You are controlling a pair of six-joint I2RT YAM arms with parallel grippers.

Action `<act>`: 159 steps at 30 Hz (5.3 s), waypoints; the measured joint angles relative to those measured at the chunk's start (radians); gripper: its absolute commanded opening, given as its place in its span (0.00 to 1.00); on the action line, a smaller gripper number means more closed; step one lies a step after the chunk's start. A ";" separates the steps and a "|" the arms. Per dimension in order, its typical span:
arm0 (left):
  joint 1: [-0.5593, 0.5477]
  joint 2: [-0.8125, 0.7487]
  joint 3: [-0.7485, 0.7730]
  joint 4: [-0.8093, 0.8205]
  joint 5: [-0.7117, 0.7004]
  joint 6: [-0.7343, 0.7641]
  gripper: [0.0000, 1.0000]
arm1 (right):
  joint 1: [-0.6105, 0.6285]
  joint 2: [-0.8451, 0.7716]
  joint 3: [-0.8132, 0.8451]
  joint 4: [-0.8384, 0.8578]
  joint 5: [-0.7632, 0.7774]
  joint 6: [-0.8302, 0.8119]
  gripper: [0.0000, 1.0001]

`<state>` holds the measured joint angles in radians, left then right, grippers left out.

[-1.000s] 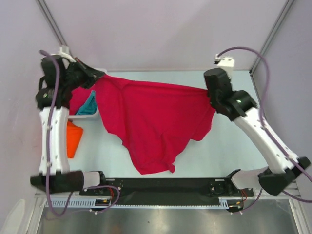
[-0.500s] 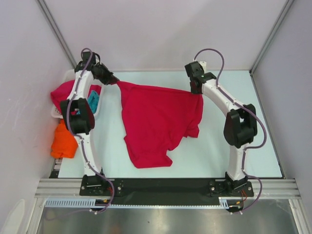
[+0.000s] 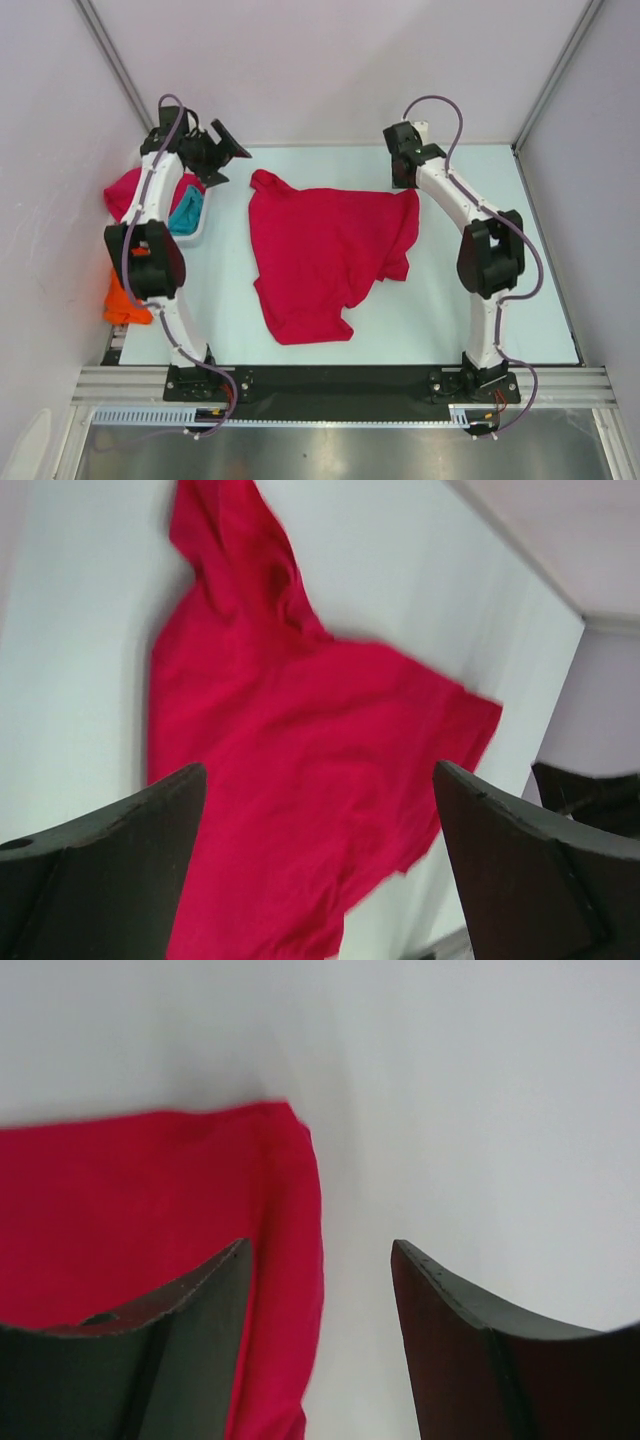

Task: Fold and stack the t-shirts

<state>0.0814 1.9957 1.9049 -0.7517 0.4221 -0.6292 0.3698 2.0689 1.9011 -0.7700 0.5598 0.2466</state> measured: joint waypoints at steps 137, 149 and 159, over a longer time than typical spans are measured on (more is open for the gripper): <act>-0.029 -0.447 -0.860 0.257 0.026 0.003 0.84 | -0.004 -0.156 -0.348 0.077 -0.076 0.077 0.51; -0.032 -0.451 -0.949 0.309 0.031 0.011 0.84 | 0.085 -0.224 -0.581 0.099 -0.078 0.096 0.51; -0.050 -0.420 -0.964 0.364 0.034 0.010 0.82 | 0.053 -0.229 -0.605 0.120 -0.072 0.098 0.50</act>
<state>0.0315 1.5761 0.9409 -0.3874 0.4557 -0.6193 0.4229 1.8397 1.2957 -0.6498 0.4881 0.3450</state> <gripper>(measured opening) 0.830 0.506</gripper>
